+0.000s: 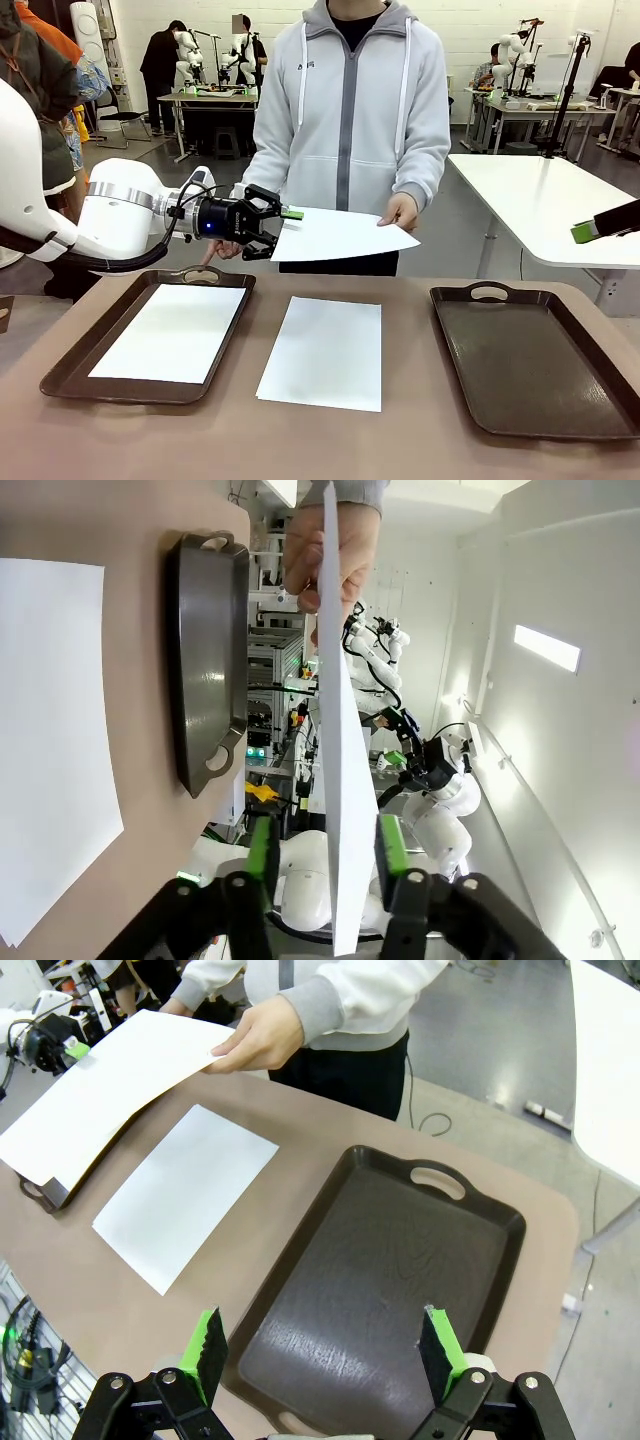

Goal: Sort the A4 documents.
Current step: Receive the A4 Paper.

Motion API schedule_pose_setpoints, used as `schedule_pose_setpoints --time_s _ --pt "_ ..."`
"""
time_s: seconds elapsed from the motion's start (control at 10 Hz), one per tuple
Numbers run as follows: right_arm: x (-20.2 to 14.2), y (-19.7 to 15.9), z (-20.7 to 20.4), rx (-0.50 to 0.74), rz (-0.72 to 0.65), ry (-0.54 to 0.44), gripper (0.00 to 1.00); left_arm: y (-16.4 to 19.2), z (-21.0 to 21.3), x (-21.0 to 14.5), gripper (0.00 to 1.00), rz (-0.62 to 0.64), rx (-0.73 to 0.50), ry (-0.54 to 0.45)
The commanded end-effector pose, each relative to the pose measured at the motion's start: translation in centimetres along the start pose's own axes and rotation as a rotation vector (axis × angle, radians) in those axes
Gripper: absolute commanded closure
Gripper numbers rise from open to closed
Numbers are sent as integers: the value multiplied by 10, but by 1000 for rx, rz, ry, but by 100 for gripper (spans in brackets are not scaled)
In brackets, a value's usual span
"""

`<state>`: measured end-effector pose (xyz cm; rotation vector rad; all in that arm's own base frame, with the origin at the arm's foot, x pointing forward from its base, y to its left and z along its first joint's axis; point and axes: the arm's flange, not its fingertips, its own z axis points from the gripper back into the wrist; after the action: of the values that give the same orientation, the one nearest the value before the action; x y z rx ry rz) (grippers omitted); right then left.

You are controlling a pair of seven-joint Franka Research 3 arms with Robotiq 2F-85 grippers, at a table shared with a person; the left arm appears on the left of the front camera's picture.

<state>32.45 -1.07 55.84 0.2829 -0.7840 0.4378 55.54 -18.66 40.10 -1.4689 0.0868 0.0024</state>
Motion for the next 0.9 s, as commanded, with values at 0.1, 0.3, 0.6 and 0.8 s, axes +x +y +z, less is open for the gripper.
schedule_pose_setpoints --time_s 0.1,0.3,0.6,0.8 --pt "0 0 -1 18 -1 -4 0 2 2 1 83 -25 -22 7" --pt "0 0 -1 18 -1 -4 0 1 2 1 100 -23 -19 7" --pt "0 0 -1 18 -1 -4 0 2 1 2 100 -20 -15 4" --pt "0 0 -1 18 -1 -4 0 2 2 2 100 -21 -14 6"
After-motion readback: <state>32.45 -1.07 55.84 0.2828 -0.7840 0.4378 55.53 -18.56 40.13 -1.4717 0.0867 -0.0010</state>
